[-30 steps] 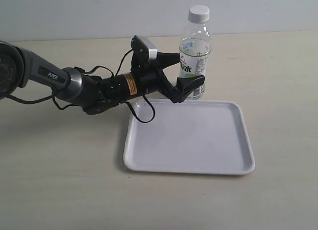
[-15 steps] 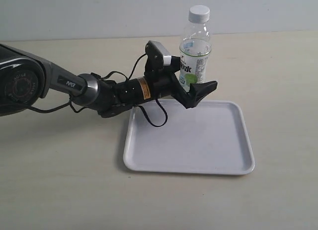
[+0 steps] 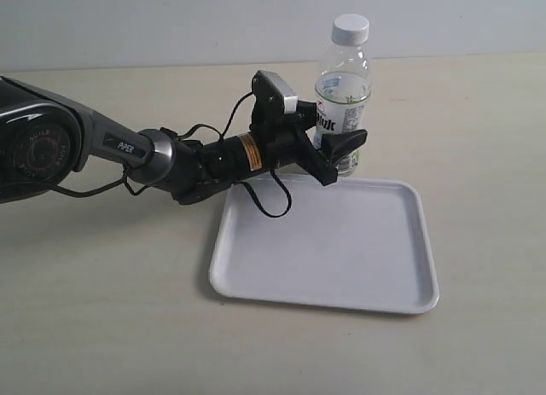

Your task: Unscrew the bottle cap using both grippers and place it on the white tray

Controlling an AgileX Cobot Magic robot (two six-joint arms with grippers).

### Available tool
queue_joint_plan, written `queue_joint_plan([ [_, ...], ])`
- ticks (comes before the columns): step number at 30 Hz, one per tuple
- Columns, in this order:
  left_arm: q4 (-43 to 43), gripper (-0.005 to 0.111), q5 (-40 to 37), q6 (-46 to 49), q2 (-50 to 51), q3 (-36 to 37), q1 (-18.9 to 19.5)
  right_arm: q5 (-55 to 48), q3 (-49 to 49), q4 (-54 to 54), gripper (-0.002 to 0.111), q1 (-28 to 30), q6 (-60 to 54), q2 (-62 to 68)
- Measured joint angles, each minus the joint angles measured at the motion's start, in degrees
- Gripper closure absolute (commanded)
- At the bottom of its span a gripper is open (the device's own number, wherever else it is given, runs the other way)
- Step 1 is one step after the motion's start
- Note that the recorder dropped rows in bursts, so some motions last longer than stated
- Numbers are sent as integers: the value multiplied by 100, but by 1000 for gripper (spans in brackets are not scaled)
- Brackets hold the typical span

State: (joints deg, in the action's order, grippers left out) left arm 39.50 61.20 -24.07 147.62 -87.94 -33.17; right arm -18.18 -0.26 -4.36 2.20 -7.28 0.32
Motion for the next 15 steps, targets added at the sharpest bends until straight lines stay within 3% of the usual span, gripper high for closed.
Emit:
queue_joint_plan([
  [4, 11, 107, 0, 15, 0, 0, 0, 0, 0, 0, 108, 0, 0, 0],
  [15, 166, 107, 32, 237, -11, 0, 25, 0, 0, 0, 108, 0, 0, 0],
])
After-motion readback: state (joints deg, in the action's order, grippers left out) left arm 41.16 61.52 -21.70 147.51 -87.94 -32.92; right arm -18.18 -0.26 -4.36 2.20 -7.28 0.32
